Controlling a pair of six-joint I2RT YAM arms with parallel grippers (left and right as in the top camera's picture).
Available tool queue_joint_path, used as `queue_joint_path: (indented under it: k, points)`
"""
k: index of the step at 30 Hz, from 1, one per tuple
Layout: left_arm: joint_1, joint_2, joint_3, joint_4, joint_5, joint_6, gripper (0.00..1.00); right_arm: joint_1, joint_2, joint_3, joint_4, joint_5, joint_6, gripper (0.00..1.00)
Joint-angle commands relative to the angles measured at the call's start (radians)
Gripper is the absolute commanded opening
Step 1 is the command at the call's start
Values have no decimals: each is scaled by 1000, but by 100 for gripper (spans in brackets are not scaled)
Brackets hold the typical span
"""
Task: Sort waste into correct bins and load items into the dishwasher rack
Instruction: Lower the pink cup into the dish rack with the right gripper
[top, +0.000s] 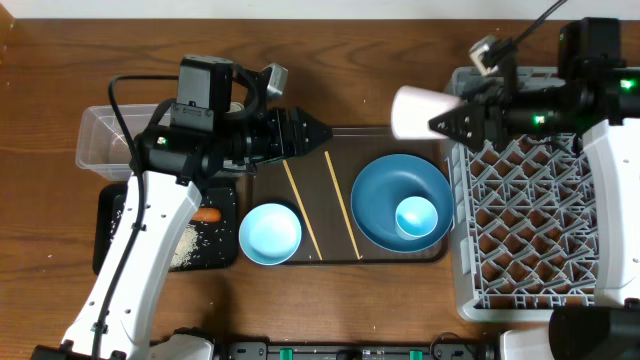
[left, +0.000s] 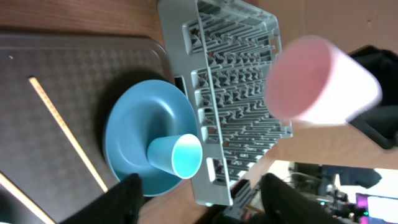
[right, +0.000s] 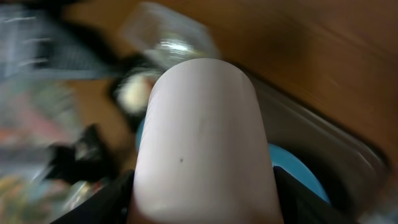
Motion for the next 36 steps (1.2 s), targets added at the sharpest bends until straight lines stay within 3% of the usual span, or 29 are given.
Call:
queue_joint_path:
  k: [1,6,17,24,36]
  points:
    - [3,6,0,0,-32,8,71,-33,-1,10,18,370,369,18]
    - [3,6,0,0,-31,8,90,-47,-1,10,-5,694,549,20]
    - [3,6,0,0,-31,8,98,-47,-1,10,-97,1042,642,17]
    - [3,6,0,0,-31,8,100,-47,0,-5,-117,1061,642,10]
    - [3,6,0,0,-31,8,98,-45,0,-146,-18,1045,642,8]
